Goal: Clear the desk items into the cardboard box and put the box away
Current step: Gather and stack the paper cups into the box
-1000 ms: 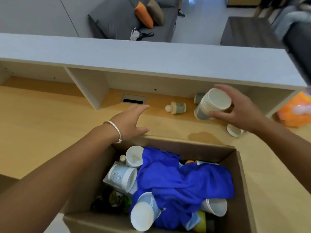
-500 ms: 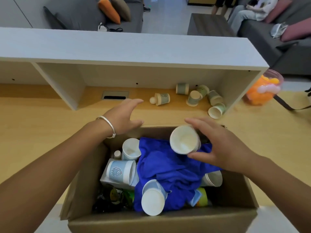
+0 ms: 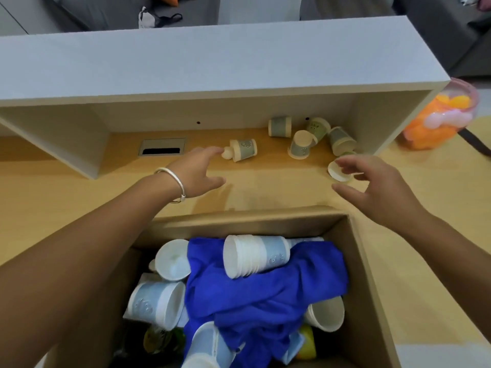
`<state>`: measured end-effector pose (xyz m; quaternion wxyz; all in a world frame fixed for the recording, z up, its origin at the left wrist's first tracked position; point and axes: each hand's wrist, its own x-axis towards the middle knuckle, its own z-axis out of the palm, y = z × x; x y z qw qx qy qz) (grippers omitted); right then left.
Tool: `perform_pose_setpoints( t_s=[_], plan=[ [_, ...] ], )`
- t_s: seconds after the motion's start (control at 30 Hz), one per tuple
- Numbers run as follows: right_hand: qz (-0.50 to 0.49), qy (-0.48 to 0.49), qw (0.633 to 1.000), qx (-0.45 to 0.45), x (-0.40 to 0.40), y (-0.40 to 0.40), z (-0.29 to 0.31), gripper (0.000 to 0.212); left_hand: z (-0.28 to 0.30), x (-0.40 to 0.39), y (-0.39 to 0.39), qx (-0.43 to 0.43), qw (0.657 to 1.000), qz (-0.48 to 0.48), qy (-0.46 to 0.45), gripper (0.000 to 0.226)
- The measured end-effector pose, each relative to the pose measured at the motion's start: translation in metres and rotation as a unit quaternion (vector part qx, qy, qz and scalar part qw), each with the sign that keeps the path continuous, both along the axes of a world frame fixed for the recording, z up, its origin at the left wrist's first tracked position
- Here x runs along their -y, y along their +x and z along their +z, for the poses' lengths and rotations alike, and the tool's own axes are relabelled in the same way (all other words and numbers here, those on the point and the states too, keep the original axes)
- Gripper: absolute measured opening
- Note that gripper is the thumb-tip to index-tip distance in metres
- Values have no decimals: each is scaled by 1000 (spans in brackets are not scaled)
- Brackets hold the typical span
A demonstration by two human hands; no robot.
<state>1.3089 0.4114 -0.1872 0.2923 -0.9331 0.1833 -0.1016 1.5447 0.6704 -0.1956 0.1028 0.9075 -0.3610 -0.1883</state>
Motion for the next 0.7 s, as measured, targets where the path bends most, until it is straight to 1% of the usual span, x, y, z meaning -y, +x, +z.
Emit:
perform_pose_setpoints(
  t_s=[0.07, 0.17, 0.23, 0.33, 0.4, 0.47, 0.53, 0.6, 0.67, 0.7],
  plan=[
    [0, -49, 997, -67, 32, 19, -23, 56, -12, 22, 13, -1, 1000, 4, 24, 73],
    [47, -147, 973, -173, 69, 44, -56, 63, -32, 55, 29, 3, 999, 11, 49, 77],
    [86, -208, 947, -230, 86, 59, -72, 66, -45, 75, 38, 27, 997, 3, 69, 81],
    [118, -303, 892, -313, 103, 77, -88, 73, -64, 95, 52, 54, 993, -5, 104, 88],
    [135, -352, 860, -345, 112, 84, -97, 72, -75, 102, 60, 66, 990, 1, 122, 92],
    [151, -380, 841, -354, 119, 87, -104, 68, -84, 108, 67, 71, 989, 3, 129, 93],
    [155, -386, 843, -341, 124, 87, -108, 63, -91, 113, 72, 75, 988, -4, 138, 92],
    [150, -383, 858, -309, 127, 87, -111, 58, -98, 117, 75, 97, 983, -13, 153, 90],
    [137, -359, 880, -278, 128, 87, -115, 55, -103, 121, 78, 123, 979, -16, 162, 86],
    [127, -321, 900, -265, 126, 88, -116, 57, -105, 123, 78, 136, 977, -13, 163, 83]
  ],
)
